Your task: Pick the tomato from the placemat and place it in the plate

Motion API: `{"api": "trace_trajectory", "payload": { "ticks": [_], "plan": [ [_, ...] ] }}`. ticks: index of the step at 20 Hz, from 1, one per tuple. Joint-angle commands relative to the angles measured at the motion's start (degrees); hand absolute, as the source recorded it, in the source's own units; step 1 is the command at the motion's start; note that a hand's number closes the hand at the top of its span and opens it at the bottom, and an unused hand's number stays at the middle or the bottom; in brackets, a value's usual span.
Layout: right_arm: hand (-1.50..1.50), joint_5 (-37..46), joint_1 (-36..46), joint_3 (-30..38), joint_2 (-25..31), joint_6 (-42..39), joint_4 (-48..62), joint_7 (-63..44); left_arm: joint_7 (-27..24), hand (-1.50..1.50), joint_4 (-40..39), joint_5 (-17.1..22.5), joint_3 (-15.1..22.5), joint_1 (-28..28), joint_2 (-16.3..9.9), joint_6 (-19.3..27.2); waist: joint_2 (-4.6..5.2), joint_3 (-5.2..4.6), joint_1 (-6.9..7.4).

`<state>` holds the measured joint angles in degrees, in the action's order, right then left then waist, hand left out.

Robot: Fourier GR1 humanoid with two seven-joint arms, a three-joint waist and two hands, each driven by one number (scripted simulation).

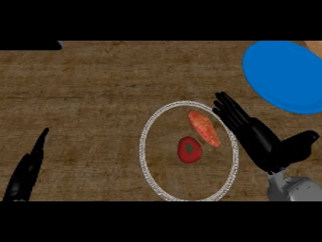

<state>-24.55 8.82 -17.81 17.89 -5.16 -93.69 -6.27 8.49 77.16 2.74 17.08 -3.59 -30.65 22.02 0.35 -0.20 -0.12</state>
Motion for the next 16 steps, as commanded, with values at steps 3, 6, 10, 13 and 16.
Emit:
{"api": "trace_trajectory", "payload": {
  "ticks": [3, 6, 10, 13, 16],
  "plan": [
    [-1.5, 5.6, 6.0, 0.5, -7.8, 13.1, 0.4, -2.1, -0.7, 0.0, 13.3, 1.6, -0.5, -1.6, -0.4, 0.2, -0.58, -0.11, -0.97],
    [-1.5, 7.0, 6.4, 1.9, -10.0, 17.6, 1.5, -1.0, 0.2, 0.0, 21.7, 2.8, -2.9, -7.9, -4.3, 1.4, -2.12, -0.52, -3.8],
    [1.5, 25.2, 10.3, -5.4, 3.7, 14.7, 4.4, -4.2, 0.5, 0.0, 21.5, 2.9, -3.4, -10.7, -6.2, 0.0, -2.89, -1.67, -5.45],
    [-1.5, 27.5, 7.7, -8.7, -6.3, 24.1, 6.3, -5.3, -0.8, 0.0, 23.3, 6.3, -3.6, -3.7, -2.1, -1.1, -0.78, -0.55, -5.44],
    [-1.5, 40.1, 7.9, -16.2, -9.6, 32.2, 9.2, -6.3, -1.6, 0.0, 21.3, 6.8, -2.8, 1.7, 0.7, -1.7, -0.35, -0.31, -3.88]
  ]
}}
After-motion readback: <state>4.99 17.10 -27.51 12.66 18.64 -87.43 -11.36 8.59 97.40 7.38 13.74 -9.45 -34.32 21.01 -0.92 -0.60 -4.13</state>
